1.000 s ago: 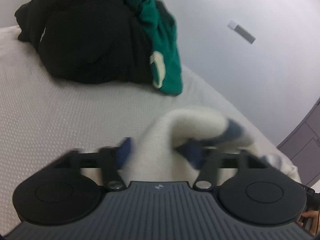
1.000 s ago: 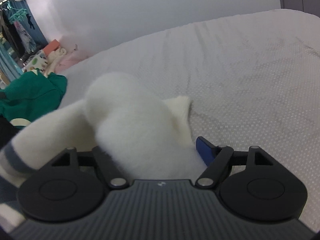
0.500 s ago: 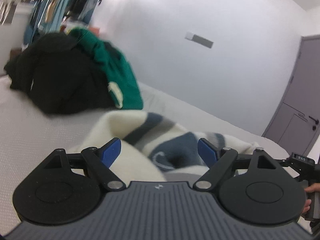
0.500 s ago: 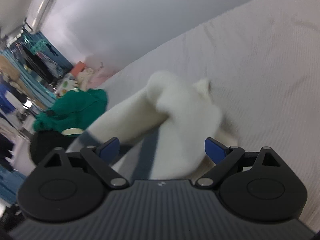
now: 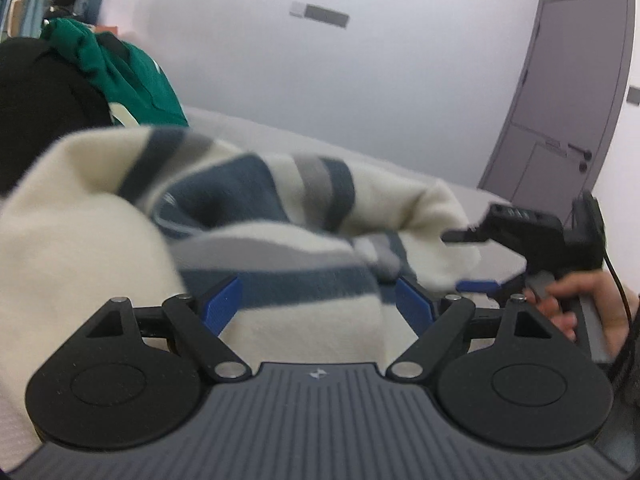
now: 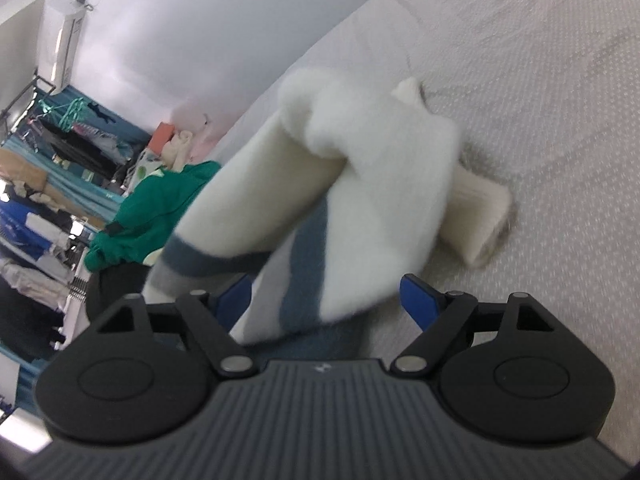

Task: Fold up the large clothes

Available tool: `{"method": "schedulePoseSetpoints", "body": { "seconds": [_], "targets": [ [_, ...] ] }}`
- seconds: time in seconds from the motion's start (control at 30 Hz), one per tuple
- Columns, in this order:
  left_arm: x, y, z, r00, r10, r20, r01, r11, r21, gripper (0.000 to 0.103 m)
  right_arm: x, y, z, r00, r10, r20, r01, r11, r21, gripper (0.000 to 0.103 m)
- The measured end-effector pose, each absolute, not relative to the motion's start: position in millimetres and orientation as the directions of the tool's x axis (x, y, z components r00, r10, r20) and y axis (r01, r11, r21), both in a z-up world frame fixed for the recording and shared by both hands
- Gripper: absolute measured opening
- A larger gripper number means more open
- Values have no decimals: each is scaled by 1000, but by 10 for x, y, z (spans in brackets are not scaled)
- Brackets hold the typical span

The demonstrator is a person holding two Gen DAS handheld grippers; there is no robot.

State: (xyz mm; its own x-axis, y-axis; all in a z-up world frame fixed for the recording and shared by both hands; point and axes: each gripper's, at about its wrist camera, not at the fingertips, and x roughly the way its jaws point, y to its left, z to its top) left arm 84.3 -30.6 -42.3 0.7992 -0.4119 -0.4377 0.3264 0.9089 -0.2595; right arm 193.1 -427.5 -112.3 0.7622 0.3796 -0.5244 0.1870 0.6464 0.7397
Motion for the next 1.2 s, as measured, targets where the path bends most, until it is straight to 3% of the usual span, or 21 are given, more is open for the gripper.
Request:
{"method": "schedulePoseSetpoints", "body": {
  "seconds": [0.07,0.17,0.23,0.3,0.4,0.53,0.6,0.83,1.13,1.17,1.2],
  "targets": [
    [870,-337,-483,793,-407,-454,326,912,-248,87,2030,-4273,-1183,762,369,-532,203,644,737,81],
    [889,-351,-520,794,-386,-469,319,922,-219,87,2150,-4282,-1275,760,354,-545,219,649,728,68],
    [909,-335,-532,792,-384,-475,313,923,-224,87,2205,-4300,-1315,763,340,-550,227,656,720,52],
    [934,-334,-543,794,-372,-481,304,928,-216,87,2216,-4322,-1315,772,329,-545,226,659,718,16],
    [958,-326,-539,795,-368,-483,301,929,-214,87,2135,-4356,-1188,813,330,-480,167,657,735,5],
    [984,-319,-545,795,-373,-478,306,928,-214,87,1983,-4334,-842,870,360,-338,15,665,747,4],
    [976,-303,-552,797,-378,-471,311,925,-216,87,1911,-4288,-711,878,363,-313,-24,684,729,4],
    [975,-305,-469,788,-418,-451,341,907,-245,87,1722,-4184,-705,841,327,-430,54,741,669,4],
    [1383,-1180,-186,710,-476,-519,529,847,-54,87,1550,-4337,-748,846,198,-494,185,761,622,9],
    [1476,-1352,-202,690,-478,-544,547,836,-40,87,1546,-4340,-765,845,196,-498,190,760,622,19],
    [1552,-1515,-223,673,-477,-564,563,826,-27,87,1547,-4375,-794,844,194,-501,197,756,624,38]
  ]
}}
